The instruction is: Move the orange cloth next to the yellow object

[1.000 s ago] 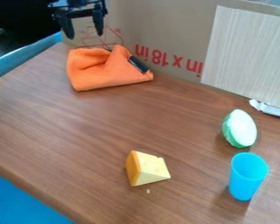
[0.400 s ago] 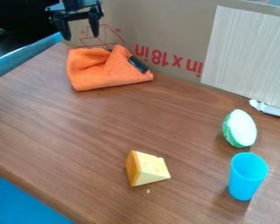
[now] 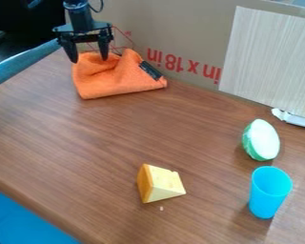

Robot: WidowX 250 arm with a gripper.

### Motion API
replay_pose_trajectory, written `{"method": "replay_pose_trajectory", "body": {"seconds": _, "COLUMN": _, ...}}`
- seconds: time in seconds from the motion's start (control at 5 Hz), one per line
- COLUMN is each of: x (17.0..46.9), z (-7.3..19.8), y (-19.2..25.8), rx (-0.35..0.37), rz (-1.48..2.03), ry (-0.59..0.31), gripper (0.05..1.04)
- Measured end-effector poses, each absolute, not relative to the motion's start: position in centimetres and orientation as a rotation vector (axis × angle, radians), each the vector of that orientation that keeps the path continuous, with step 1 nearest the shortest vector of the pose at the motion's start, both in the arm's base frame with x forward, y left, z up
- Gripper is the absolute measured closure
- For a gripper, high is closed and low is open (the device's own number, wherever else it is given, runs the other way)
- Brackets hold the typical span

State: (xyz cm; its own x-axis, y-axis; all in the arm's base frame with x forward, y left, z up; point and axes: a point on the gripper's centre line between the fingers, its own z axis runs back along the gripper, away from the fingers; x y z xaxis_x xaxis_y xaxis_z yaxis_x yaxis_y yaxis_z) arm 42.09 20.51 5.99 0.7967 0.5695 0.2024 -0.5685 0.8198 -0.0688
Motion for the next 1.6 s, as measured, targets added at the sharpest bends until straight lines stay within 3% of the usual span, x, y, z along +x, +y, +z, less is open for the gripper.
{"method": "replay_pose_trajectory", "body": {"seconds": 0.4, "x": 41.4, "z": 5.1, "y": 19.8, "rx": -0.019, "rz": 0.626, "ry": -0.172, "gripper": 0.083}}
{"method": "replay_pose_trajectory", "body": {"seconds": 0.6, "x": 42.2, "z": 5.2, "y": 19.1, "rx": -0.022, "rz": 0.615, "ry": -0.197, "gripper": 0.083}}
{"method": "replay_pose_trajectory", "body": {"seconds": 1.0, "x": 41.4, "z": 2.6, "y": 18.9, "rx": 0.025, "rz": 0.589, "ry": -0.19, "gripper": 0.083}}
{"method": "replay_pose_trajectory", "body": {"seconds": 1.4, "x": 38.9, "z": 1.3, "y": 17.8, "rx": 0.05, "rz": 0.565, "ry": -0.147, "gripper": 0.084}}
{"method": "replay_pose_trajectory", "body": {"seconds": 1.6, "x": 36.1, "z": 1.6, "y": 16.1, "rx": 0.03, "rz": 0.504, "ry": -0.133, "gripper": 0.084}}
